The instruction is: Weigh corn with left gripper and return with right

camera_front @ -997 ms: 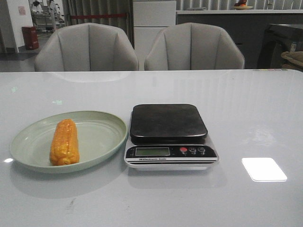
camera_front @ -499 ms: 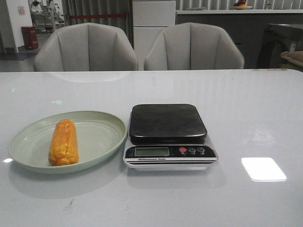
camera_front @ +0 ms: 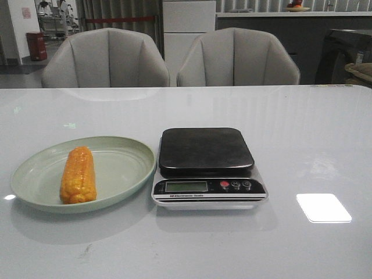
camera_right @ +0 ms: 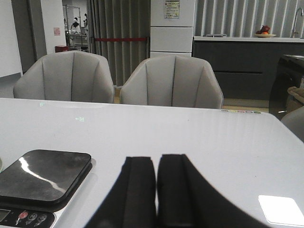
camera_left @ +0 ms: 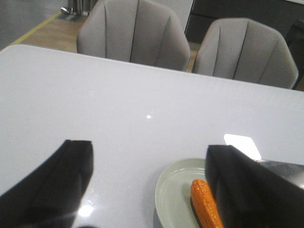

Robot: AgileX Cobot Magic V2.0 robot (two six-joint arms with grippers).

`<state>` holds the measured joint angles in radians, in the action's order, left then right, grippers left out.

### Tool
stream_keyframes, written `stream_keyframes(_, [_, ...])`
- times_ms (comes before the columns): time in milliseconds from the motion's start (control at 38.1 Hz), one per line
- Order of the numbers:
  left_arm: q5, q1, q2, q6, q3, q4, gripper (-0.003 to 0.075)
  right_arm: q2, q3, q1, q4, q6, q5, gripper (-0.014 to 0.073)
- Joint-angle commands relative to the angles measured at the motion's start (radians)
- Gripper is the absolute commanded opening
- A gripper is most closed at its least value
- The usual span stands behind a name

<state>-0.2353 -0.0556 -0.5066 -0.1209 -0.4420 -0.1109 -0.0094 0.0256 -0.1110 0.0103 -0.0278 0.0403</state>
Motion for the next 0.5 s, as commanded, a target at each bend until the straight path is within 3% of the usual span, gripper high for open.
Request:
stream_keyframes(0, [0.015,0.004,-0.071,0.002,-0.061,-0.029,0.0636,-0.018,0.011,0.005,-0.01,0.007,0.084,0.0186])
stream_keyframes(236, [-0.185,-0.017,-0.29,0.002,-0.203,-0.074,0.0629,-0.018,0.011,0.005,-0.01,0.007,0.084,0.0186])
stream_keyframes(472, [-0.19,-0.199,-0.537,0.002,-0.306,-0.118,0.0616,-0.019,0.011,0.005,-0.01,0.007,0.084,0.0186])
